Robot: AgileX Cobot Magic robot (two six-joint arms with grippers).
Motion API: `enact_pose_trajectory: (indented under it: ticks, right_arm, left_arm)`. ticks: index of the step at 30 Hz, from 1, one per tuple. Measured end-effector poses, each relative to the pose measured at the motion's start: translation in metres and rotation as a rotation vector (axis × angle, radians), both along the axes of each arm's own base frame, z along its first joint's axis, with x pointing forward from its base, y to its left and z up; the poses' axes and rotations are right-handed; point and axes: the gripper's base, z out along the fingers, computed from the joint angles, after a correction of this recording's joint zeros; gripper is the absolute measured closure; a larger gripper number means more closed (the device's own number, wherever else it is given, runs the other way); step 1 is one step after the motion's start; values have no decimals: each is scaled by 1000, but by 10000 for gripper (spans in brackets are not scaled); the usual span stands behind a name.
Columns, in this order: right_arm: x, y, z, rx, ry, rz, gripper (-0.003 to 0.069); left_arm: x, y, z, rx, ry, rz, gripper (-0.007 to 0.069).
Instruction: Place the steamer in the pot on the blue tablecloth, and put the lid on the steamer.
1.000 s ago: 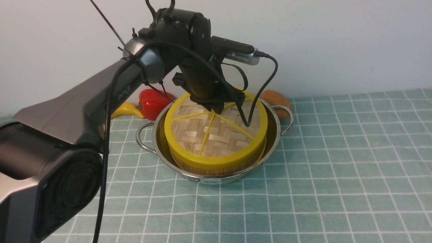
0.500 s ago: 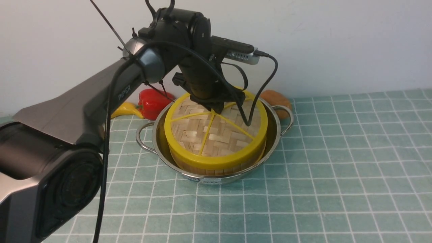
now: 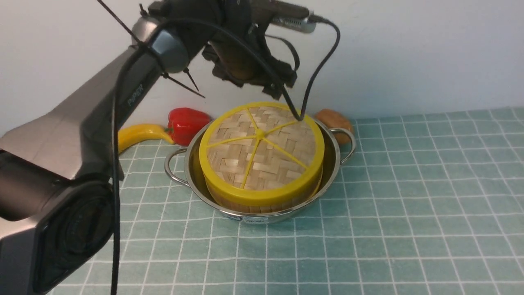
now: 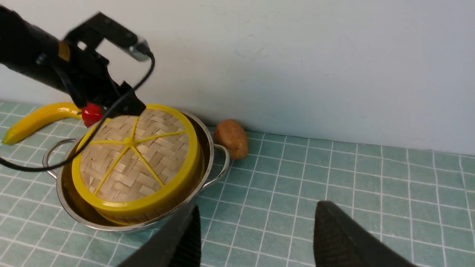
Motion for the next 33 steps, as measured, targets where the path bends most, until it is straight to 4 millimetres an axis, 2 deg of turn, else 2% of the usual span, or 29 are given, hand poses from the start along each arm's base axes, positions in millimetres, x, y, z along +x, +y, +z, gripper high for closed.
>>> enact_pose_trajectory:
  ticks: [4,7,10,14,15,16,18,19,22,24,25,26,27,28,30,31,33]
  right_arm:
    - [0,0,-1,-20,-3,10,249]
    - [-1,0,-4,-49,-6,24,251]
    - [-6,-4,-18,-88,7,25,269]
    - [-20,-16,-53,-167,38,-13,337]
    - [-21,-18,-60,-180,47,-19,351]
    - [-29,-23,-75,-195,39,-37,384]
    - [-38,-30,-97,-199,8,-65,438]
    - [-43,-33,-106,-182,-33,-76,481]
    - [-49,-37,-133,-158,-75,-101,567]
    - [-51,-38,-156,-151,-81,-111,645]
    - [-52,-39,-162,-146,-88,-112,662]
    - [-52,-39,-164,-148,-84,-111,667]
    - [-52,-39,-177,-154,-73,-112,674]
    - [-52,-39,-177,-153,-74,-112,675]
    - [-50,-38,-187,-165,-51,-110,675]
    - [-50,-38,-187,-165,-50,-110,675]
    - [-50,-37,-188,-137,-38,-107,673]
  left_arm:
    - [-15,12,63,-21,-173,18,-35]
    - [-35,24,104,-42,-263,29,10]
    - [-65,37,147,-92,-348,29,151]
    - [-111,53,198,-200,-441,3,439]
    - [-116,54,203,-214,-449,-6,473]
    - [-137,61,221,-251,-481,-28,575]
    - [-161,69,236,-280,-506,-59,628]
    - [-172,72,238,-283,-500,-74,645]
    - [-187,79,235,-258,-476,-92,648]
    - [-197,84,221,-216,-422,-100,648]
    - [-202,87,214,-192,-397,-99,648]
    - [-200,86,210,-186,-383,-99,648]
    - [-208,91,190,-145,-316,-96,648]
    - [-208,91,188,-140,-309,-96,648]
    - [-224,99,162,-111,-259,-97,648]
    - [-226,100,158,-111,-259,-98,648]
    - [-241,107,132,-129,-291,-95,648]
